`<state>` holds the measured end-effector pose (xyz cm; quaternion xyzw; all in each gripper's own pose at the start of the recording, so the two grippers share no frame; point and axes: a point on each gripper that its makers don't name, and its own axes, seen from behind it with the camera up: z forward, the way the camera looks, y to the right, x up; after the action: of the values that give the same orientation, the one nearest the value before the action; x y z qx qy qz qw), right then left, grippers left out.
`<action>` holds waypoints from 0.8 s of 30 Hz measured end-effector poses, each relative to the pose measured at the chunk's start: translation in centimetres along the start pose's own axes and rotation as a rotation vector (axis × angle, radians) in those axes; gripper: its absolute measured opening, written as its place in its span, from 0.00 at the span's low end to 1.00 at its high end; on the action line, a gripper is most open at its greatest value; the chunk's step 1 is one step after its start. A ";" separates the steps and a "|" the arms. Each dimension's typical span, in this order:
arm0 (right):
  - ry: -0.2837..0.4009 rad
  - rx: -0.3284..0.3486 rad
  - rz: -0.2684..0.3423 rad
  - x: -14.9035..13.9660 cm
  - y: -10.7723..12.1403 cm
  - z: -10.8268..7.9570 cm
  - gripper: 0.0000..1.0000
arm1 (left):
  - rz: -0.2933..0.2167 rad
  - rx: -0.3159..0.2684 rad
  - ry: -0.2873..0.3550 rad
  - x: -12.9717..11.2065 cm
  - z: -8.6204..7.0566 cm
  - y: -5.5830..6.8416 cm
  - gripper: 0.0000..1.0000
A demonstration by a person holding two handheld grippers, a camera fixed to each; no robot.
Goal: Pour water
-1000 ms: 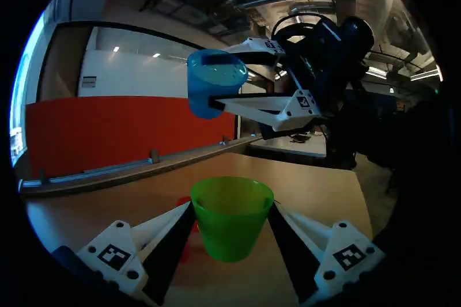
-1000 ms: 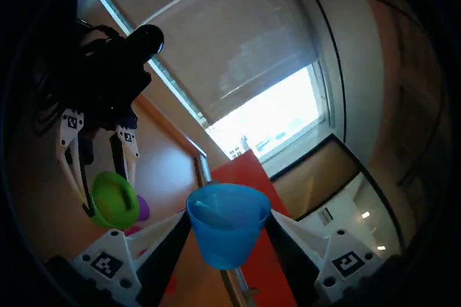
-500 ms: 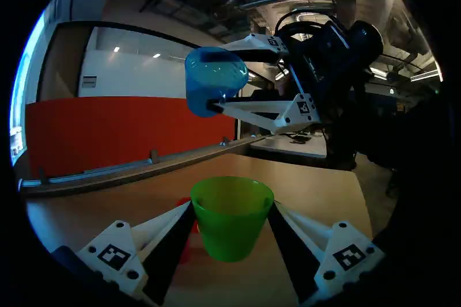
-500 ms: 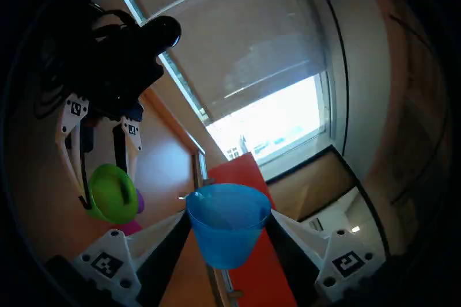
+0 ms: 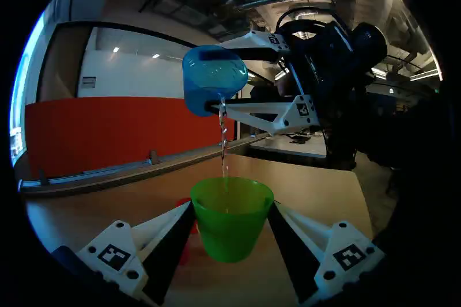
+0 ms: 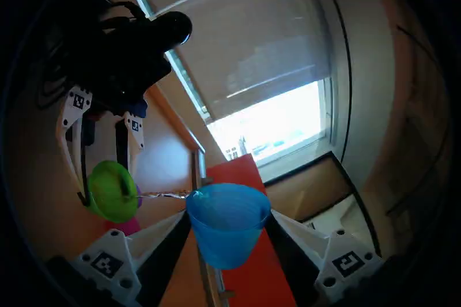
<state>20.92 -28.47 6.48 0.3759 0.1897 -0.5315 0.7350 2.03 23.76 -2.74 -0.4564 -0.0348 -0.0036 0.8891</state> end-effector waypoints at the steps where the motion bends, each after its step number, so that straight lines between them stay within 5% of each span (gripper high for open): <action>1: 0.000 -0.001 -0.004 0.0 0.0 0.0 0.90 | 0.000 0.000 0.000 0.0 0.0 0.0 0.86; 24: 0.020 -0.022 -0.083 1.0 0.8 -0.3 0.90 | 0.006 -0.004 0.000 0.2 0.0 0.3 0.86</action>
<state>22.01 -28.75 5.88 0.3647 0.2183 -0.5557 0.7145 2.23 23.92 -3.00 -0.4582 -0.0332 -0.0010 0.8882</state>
